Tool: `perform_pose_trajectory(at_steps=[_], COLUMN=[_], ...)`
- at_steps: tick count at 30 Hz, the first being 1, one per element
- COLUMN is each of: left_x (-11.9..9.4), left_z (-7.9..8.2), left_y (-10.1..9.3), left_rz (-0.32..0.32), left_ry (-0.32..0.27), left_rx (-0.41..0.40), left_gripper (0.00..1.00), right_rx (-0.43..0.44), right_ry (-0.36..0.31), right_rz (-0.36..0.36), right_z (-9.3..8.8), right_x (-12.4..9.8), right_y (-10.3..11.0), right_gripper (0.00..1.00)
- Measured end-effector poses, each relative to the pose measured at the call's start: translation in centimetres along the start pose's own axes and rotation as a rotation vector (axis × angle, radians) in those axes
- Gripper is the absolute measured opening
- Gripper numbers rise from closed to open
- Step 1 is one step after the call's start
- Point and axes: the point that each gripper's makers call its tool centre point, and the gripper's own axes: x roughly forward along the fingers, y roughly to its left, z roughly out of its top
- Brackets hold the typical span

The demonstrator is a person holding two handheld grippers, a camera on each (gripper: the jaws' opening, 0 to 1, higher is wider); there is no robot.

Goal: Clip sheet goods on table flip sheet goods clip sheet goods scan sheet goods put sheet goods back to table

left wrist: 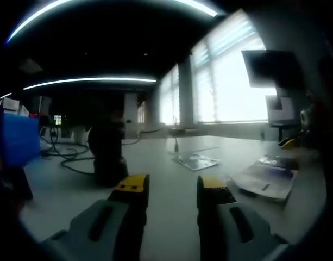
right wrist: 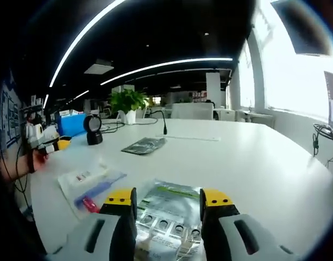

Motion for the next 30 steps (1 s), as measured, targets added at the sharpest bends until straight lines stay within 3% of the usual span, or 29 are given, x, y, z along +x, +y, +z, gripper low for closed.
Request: perform_pose_trajectory(at_steps=[18, 24, 30], left_x=[0.0, 0.0, 0.0], left_z=[0.0, -0.1, -0.1], left_y=[0.1, 0.1, 0.1], left_rz=[-0.002, -0.001, 0.000], left_ry=[0.000, 0.002, 0.002], left_rx=[-0.009, -0.008, -0.005], left_gripper=[0.28, 0.28, 0.28], right_rx=[-0.069, -0.068, -0.062], right_ry=[0.064, 0.069, 0.103], right_rz=[0.011, 0.012, 0.006], right_z=[0.5, 0.9, 0.1], right_x=[1.6, 2.1, 2.7], right_y=[-2.0, -3.3, -5.0], right_gripper=[0.37, 0.36, 0.32])
